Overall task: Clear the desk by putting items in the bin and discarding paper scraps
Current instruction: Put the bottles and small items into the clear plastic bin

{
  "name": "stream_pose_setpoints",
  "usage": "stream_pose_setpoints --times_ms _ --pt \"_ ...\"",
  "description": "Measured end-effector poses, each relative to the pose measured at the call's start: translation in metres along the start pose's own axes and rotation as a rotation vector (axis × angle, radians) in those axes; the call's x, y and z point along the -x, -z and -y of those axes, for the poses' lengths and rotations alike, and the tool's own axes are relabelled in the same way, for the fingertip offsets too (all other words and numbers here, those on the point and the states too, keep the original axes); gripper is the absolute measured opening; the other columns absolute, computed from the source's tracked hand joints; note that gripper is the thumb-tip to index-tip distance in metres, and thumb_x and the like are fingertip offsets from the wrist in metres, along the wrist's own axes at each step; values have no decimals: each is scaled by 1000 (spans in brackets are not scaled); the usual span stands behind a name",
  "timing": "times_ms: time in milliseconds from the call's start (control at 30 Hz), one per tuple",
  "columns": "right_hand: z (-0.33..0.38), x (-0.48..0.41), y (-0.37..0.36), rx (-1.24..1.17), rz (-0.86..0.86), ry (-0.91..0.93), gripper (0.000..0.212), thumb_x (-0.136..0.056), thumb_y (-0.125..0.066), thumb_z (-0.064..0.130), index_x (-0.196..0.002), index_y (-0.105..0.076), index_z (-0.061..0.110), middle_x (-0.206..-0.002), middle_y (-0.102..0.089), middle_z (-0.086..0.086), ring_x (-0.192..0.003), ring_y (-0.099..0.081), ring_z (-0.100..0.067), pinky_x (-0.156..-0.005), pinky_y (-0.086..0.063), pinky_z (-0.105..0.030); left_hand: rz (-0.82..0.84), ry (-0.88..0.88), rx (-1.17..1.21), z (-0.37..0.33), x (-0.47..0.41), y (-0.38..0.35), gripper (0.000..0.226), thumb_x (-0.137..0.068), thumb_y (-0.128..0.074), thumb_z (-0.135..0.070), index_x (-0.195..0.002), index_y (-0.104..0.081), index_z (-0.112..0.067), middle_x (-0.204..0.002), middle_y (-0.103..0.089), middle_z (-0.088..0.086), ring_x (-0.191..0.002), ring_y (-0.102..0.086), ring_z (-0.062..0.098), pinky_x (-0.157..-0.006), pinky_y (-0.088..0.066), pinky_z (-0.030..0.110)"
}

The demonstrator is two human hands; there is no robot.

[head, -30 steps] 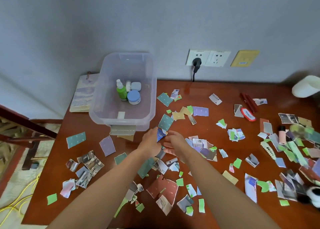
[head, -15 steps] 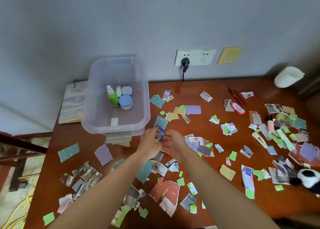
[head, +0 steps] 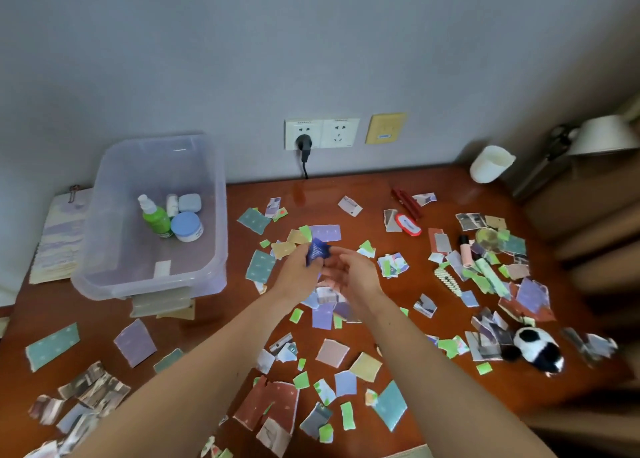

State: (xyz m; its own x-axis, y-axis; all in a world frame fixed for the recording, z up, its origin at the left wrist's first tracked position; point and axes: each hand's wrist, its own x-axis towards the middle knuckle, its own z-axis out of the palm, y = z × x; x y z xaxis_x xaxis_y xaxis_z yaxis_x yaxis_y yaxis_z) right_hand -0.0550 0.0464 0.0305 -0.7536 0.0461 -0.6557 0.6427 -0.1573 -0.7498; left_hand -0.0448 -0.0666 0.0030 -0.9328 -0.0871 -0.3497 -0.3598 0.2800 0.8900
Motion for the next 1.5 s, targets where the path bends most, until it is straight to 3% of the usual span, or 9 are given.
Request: stream_pose_setpoints --times_ms 167,300,500,633,833,1067,1233,1333,1500 --pt "38 -23 50 193 -86 138 27 -92 -43 3 -101 -66 13 -82 -67 -2 -70 -61 -13 -66 -50 -26 -54 -7 18 -33 -26 -40 18 -99 -46 -13 -111 -57 -6 -93 -58 15 -81 -51 21 -71 -41 27" --pt "60 -51 97 397 -147 275 24 -88 -50 7 -103 -65 18 -90 -66 1 -77 -59 -11 -70 -50 -26 -95 8 18 -56 -44 -75 12 -99 -45 -12 -108 -53 -10 -80 -51 -1 -73 -46 14 -59 -35 16" --pt "79 -101 148 744 -145 350 29 -89 -52 15 -114 -59 26 -104 -64 3 -92 -60 -19 -74 -52 -32 -125 54 50 -73 -72 -120 13 -98 -48 -11 -109 -51 -16 -94 -58 1 -83 -55 15 -62 -43 15" --pt "83 -134 161 941 -141 400 31 -89 -58 28 -121 -59 28 -117 -65 3 -104 -60 -21 -87 -54 -41 -119 90 52 -78 -91 -135 12 -98 -48 -12 -108 -52 -17 -97 -60 2 -89 -58 17 -70 -44 20" --pt "87 -167 167 1260 -54 489 48 -93 -60 24 -139 -46 29 -137 -52 4 -126 -44 -21 -98 -45 -36 -99 164 5 -74 -122 -148 23 -98 -49 -13 -120 -53 -10 -106 -62 6 -95 -60 19 -79 -47 26" --pt "72 -190 162 1451 -64 500 54 -93 -59 25 -143 -38 31 -142 -44 4 -128 -40 -19 -91 -46 -31 -90 221 -1 -62 -139 -156 25 -98 -49 -13 -123 -52 -9 -111 -62 8 -96 -61 19 -75 -47 23" --pt "71 -194 159 1449 -148 489 41 -90 -63 17 -127 -48 25 -125 -52 -1 -113 -49 -20 -78 -50 -28 -96 224 -20 -59 -144 -158 24 -98 -48 -12 -122 -52 -8 -105 -60 5 -90 -57 15 -60 -44 13" --pt "73 -194 158 1355 -165 476 34 -92 -60 13 -124 -50 20 -117 -60 -2 -103 -59 -21 -77 -54 -31 -90 230 -9 -61 -141 -157 24 -99 -48 -13 -123 -51 -9 -107 -60 4 -94 -58 16 -66 -45 14" --pt "83 -180 147 733 -169 335 22 -98 -54 24 -119 -55 20 -103 -63 3 -97 -62 -22 -80 -55 -38 -157 186 43 -70 -136 -144 23 -99 -47 -15 -121 -52 -9 -105 -61 5 -91 -57 18 -73 -45 25"
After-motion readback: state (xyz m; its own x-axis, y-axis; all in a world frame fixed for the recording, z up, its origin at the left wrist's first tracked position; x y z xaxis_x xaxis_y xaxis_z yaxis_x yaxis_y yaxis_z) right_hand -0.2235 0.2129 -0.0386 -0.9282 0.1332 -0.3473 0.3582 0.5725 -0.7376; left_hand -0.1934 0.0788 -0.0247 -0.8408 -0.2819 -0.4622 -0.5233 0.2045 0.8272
